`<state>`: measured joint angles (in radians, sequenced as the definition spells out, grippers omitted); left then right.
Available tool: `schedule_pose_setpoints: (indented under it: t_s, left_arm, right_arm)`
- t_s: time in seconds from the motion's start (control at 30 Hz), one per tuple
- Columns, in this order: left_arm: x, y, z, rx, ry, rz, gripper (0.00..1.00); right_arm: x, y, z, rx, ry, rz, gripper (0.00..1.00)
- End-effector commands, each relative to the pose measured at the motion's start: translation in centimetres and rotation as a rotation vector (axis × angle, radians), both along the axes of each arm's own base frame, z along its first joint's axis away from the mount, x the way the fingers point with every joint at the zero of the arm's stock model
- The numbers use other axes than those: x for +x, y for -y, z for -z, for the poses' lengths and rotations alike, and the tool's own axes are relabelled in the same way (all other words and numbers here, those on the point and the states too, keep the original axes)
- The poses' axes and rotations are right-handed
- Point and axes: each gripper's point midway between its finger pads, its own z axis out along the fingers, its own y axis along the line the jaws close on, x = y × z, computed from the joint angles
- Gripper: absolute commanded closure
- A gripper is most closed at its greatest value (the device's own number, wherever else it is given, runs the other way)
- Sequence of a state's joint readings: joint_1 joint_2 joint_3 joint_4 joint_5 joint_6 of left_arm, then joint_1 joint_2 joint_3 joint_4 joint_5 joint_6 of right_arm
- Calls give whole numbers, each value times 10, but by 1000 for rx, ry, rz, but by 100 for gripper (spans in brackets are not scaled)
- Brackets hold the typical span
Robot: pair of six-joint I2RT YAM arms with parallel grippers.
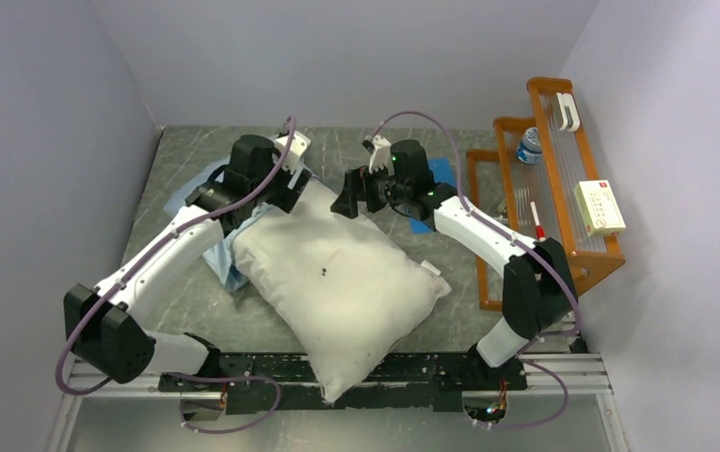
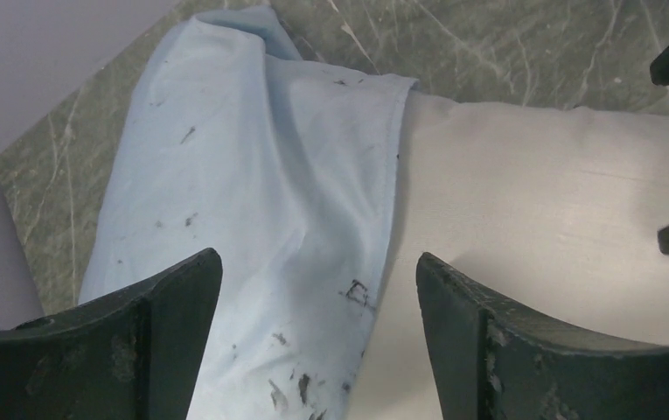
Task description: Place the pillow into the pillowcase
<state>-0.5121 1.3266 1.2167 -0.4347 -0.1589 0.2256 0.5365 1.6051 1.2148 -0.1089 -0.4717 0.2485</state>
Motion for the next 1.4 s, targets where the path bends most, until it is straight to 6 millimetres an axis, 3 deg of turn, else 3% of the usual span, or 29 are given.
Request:
schedule_pose_setpoints:
  t_s: [0.0,0.23,0.53,0.7,0.73,0.83,0.87,0.97,1.0,1.07,1.1,1.13,1.37]
  left_arm:
    - [9,14,1,1,19,65,12]
    - [28,10,34,68,16,15,11]
    - [55,10,38,112,103,-45,18]
    - [58,19,37,155,154,-12,39]
    - [58,22,35,158,161,-1,47]
    - [50,36,26,145,188,42,86]
    - [46,42,23,135,196,66,94]
    - [33,61,14,61,199,119,95]
    - [26,71,11,27,189,154,95]
    - [10,93,0,-48,181,219,95]
    - [1,105,-6,-91,178,251,95]
    - [-10,117,-15,-142,177,286,95]
    - [-86,184,-80,-455,200,530,95]
  right_arm:
    - [-9,0,0,30,1,-26,1]
    - [-11,4,13,2,-7,-20,0]
    - [-21,4,28,13,-44,-42,0]
    - [-24,4,32,23,-54,-40,0]
    - [-23,4,34,21,-58,-35,0]
    - [-24,3,45,16,-97,-32,2]
    - [-23,-1,46,33,-103,-41,5]
    - [-28,-10,42,104,-134,-68,22]
    - [-29,-13,39,130,-136,-68,34]
    - [-25,-18,25,187,-116,-48,76]
    - [-23,-19,18,212,-98,-31,93]
    - [-21,-20,9,240,-78,-16,100]
    - [-2,-9,-41,446,40,210,100]
